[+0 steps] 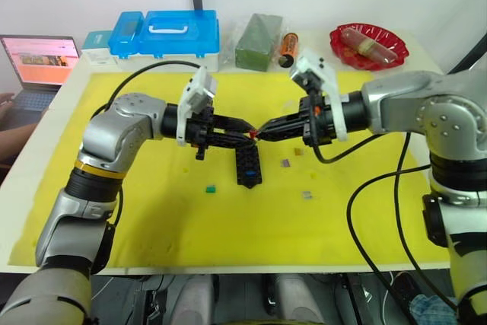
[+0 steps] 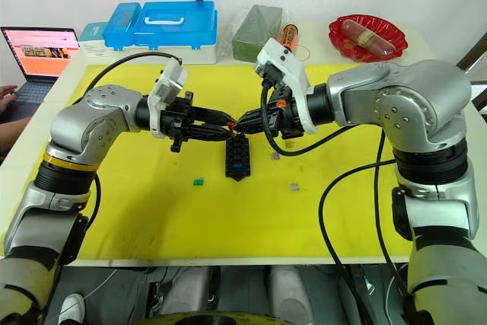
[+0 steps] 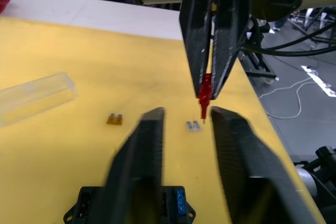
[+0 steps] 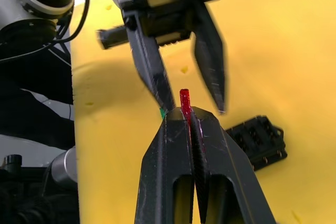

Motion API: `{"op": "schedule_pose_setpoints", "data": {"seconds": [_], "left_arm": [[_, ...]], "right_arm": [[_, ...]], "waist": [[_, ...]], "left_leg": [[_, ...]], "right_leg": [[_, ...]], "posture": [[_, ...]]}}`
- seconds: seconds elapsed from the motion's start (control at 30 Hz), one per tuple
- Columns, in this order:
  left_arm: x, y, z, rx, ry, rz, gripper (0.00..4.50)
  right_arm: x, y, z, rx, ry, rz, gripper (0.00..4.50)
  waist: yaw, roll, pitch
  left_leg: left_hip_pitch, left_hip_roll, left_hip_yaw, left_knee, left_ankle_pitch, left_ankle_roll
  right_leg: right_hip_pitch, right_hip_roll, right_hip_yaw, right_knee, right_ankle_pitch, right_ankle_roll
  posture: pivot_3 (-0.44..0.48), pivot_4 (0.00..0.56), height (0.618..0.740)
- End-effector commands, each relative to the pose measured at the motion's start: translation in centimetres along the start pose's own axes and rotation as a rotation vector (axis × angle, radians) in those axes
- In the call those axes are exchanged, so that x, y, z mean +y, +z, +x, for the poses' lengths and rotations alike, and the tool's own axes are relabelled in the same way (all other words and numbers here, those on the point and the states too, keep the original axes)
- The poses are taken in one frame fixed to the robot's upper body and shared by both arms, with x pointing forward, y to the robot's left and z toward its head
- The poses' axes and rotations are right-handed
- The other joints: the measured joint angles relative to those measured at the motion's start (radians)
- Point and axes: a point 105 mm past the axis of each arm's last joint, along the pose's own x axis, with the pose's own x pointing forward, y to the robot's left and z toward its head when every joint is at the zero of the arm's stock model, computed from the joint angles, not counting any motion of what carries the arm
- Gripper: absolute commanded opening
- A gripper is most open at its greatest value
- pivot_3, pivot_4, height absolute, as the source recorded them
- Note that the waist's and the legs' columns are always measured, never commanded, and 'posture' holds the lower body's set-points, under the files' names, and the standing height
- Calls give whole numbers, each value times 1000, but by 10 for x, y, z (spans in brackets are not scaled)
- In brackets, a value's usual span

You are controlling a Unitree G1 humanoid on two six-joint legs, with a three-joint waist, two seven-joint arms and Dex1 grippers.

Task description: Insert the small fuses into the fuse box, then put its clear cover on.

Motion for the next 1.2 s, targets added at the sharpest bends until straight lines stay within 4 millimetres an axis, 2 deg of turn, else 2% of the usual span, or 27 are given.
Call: {"op": "schedule_pose_setpoints", "data": {"seconds": [0.03,0.1,0.2,0.3,0.5,0.8,1.2], "left_arm": [[-1,0,-16,39,52,40,2775],[1,-10,-25,74,94,31,3450],[5,-38,-41,152,192,5,4461],[3,-61,-44,197,259,3,4461],[6,-80,-26,212,327,40,4461],[9,-81,-7,180,364,74,4461],[3,-80,-3,184,300,69,4461]], "right_arm": [[-5,7,2,-46,-34,-138,0],[-7,5,7,-55,-41,-213,0],[-8,-7,18,-58,6,-310,0],[-16,-25,28,-27,33,-379,0],[-24,-46,36,-5,111,-414,0],[-33,-69,44,31,149,-390,0],[-33,-75,48,25,142,-365,0]], "waist": [[-2,0,0],[-3,0,0],[-2,0,0],[0,0,0],[9,-1,0],[3,-1,0],[4,0,0]], "left_leg": [[0,0,0,0,0,0],[1,0,0,0,0,0],[0,1,0,0,0,0],[0,1,1,0,0,0],[0,0,0,2,0,0],[1,0,0,1,0,0],[1,0,0,1,0,0]], "right_leg": [[0,0,0,0,0,0],[0,0,0,0,0,0],[0,0,0,0,0,0],[0,0,0,0,0,0],[0,-1,0,0,0,0],[0,0,0,2,0,0],[0,0,0,2,0,0]], "posture": [[0,150,740],[0,150,740],[0,150,740],[0,150,740],[0,150,740],[0,150,740],[0,150,740]]}}
